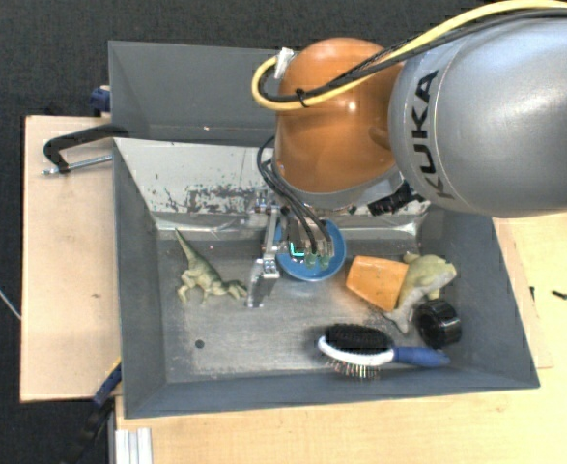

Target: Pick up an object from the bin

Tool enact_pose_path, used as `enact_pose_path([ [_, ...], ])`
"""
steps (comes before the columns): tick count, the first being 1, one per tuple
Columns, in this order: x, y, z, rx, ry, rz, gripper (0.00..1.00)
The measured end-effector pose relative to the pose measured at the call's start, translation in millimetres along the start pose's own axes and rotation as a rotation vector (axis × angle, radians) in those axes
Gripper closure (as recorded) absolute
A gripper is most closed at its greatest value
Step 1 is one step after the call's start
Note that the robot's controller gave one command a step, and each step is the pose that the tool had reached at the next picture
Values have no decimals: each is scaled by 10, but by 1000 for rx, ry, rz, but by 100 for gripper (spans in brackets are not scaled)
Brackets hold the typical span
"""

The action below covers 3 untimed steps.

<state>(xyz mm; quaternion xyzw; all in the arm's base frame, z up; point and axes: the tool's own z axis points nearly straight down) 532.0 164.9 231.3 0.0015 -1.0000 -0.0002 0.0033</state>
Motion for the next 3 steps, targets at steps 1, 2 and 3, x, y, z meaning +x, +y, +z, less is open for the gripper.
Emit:
enact_pose_path([
  [1,-343,-557,794,3,-1,36,0],
  [2,-460,-1396,1318,3,-2,-40,0],
  [3,-447,-1332,1295,-1,1,-47,100],
])
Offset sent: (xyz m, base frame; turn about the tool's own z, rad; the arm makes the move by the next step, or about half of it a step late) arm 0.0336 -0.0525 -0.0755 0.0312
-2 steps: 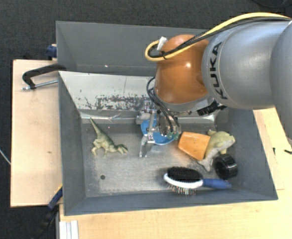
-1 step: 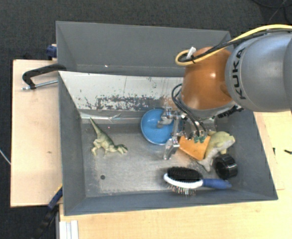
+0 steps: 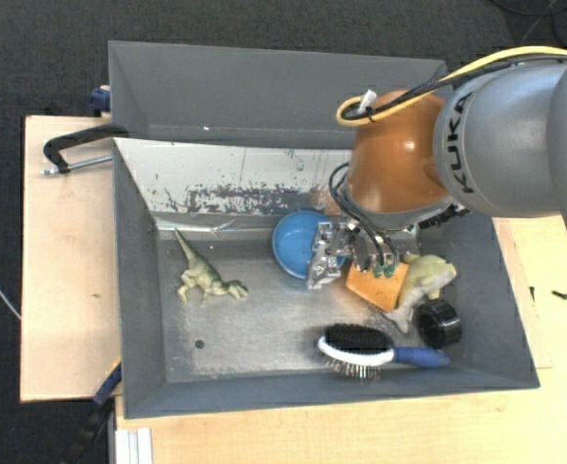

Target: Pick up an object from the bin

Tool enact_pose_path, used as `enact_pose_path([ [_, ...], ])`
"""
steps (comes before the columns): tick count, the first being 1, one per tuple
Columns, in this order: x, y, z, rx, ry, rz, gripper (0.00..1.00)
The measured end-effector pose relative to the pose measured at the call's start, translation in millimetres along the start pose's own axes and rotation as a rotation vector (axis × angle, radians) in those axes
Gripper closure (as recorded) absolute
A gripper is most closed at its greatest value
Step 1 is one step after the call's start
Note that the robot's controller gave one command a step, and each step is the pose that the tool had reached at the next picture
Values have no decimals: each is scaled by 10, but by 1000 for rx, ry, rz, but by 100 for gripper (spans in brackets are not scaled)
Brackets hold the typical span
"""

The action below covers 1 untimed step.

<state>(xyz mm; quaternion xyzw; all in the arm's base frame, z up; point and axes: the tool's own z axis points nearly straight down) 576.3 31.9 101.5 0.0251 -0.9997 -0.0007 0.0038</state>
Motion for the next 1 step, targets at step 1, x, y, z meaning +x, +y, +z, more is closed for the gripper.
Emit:
enact_pose_path([
  [1,-61,-3,-1246,0,-23,65,100],
])
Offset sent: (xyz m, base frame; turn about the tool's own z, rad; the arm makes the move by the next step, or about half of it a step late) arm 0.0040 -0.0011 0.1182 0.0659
